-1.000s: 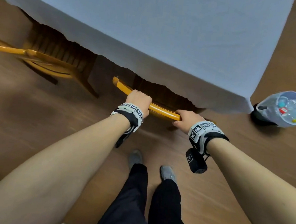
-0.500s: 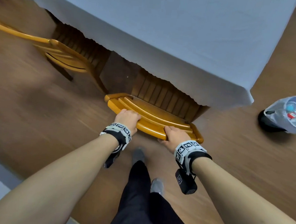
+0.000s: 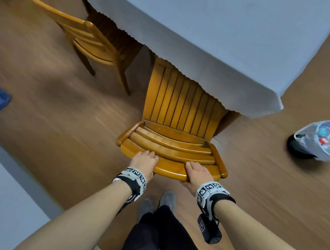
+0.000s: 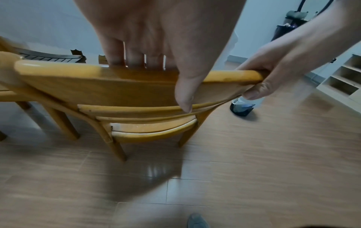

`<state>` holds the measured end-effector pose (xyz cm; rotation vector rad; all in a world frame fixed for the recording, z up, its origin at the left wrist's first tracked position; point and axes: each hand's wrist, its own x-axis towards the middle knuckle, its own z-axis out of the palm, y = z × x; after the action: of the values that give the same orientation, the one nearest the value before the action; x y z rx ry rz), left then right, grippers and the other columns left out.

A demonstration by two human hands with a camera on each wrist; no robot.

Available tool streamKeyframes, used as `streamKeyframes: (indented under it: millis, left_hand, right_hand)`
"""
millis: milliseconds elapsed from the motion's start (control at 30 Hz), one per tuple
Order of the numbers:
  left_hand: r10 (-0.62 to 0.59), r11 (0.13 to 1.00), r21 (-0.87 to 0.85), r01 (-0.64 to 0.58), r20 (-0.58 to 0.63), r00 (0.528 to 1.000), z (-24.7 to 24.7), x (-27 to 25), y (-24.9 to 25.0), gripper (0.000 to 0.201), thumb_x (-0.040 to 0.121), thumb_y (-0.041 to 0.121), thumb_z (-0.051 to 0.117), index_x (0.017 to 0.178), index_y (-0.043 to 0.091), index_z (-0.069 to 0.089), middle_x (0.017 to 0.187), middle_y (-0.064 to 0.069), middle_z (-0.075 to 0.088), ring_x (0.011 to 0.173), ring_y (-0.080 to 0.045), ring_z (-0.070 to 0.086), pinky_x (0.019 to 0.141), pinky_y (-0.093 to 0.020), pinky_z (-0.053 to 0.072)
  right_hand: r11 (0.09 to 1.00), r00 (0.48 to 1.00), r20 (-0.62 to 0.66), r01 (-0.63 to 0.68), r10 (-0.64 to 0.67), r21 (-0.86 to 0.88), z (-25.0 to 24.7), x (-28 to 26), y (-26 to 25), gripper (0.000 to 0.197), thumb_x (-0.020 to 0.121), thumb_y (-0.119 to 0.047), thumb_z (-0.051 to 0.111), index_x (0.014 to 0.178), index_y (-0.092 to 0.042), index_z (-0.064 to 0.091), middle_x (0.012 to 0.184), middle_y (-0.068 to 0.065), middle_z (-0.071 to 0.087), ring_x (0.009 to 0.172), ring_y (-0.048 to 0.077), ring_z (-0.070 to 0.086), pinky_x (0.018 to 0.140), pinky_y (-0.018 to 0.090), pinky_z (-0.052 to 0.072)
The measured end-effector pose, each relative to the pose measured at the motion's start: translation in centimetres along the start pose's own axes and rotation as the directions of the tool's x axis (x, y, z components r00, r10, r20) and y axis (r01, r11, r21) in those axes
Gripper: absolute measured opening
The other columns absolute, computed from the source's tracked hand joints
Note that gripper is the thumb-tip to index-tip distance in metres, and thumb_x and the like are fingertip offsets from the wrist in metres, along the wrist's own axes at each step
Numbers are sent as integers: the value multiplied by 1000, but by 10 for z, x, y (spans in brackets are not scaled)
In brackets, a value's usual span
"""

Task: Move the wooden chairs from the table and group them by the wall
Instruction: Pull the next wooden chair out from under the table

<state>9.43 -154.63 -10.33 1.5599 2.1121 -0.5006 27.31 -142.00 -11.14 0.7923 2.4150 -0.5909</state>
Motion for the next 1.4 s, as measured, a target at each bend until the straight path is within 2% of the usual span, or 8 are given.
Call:
streamKeyframes:
  millis: [167, 367, 533, 700, 833, 1000, 1167, 1400]
  left_hand:
    - [-36, 999, -17, 36, 11, 999, 15, -34, 30, 64, 94, 32, 64, 150, 13, 38, 154, -8, 40, 143, -28, 36, 114, -41, 32]
    - [-100, 990, -103, 99, -7, 995, 23, -63, 70, 54, 92, 33, 63, 142, 18, 48, 143, -2, 52, 135, -23, 45, 112, -38, 34]
    - [-250, 947, -221, 232, -55, 967, 21, -77, 123, 45, 91, 29, 60, 135, 21, 57, 132, 2, 60, 127, -20, 51, 110, -38, 34]
    - [-348, 892, -326, 314, -48, 936, 27, -88, 182, 41, 88, 24, 59, 129, 23, 62, 123, 3, 67, 118, -21, 58, 105, -38, 40]
    - [-400, 851, -381, 362, -23, 916, 38, -106, 230, 40, 88, 22, 60, 128, 24, 63, 122, 2, 68, 117, -21, 59, 104, -39, 41]
    - [-431, 823, -397, 407, 31, 902, 53, -132, 281, 35, 91, 24, 58, 125, 22, 63, 121, 1, 68, 114, -22, 61, 100, -37, 43]
    - [-481, 806, -387, 448, 14, 877, 65, -156, 339, 25, 94, 24, 58, 118, 21, 63, 115, 1, 67, 108, -22, 62, 95, -35, 45]
    - [-566, 730, -427, 533, 59, 822, 70, -170, 414, 29, 95, 26, 60, 123, 19, 61, 121, 0, 65, 111, -22, 60, 94, -35, 45]
  right_hand:
    - [998, 999, 23, 47, -47, -35, 12, -32, 7, 63, 94, -51, 61, 145, -21, 39, 147, 1, 47, 134, 23, 45, 114, 39, 36]
    - [984, 983, 118, 152, -141, -88, 13, -63, 30, 58, 95, -51, 60, 141, -19, 43, 144, 4, 50, 131, 26, 49, 110, 41, 40]
    - [956, 958, 171, 255, -230, -143, 0, -80, 69, 41, 96, -49, 58, 125, -20, 52, 126, 5, 60, 114, 26, 57, 97, 41, 48]
    - [927, 934, 228, 320, -274, -196, -5, -102, 109, 34, 98, -49, 55, 119, -23, 55, 118, 1, 62, 103, 22, 61, 88, 38, 53]
    - [890, 908, 265, 388, -324, -242, 2, -125, 132, 36, 97, -51, 54, 119, -23, 55, 123, 0, 61, 106, 22, 61, 89, 39, 53]
    - [849, 879, 312, 448, -361, -280, 14, -159, 153, 35, 97, -49, 55, 119, -22, 55, 119, 1, 62, 104, 21, 61, 88, 39, 53]
    - [793, 841, 353, 520, -411, -316, 29, -189, 177, 34, 98, -48, 56, 120, -22, 53, 121, 2, 62, 107, 21, 60, 91, 36, 51]
    - [700, 779, 408, 617, -476, -361, 42, -215, 216, 50, 100, -49, 52, 139, -18, 46, 142, 6, 54, 128, 27, 53, 104, 40, 45]
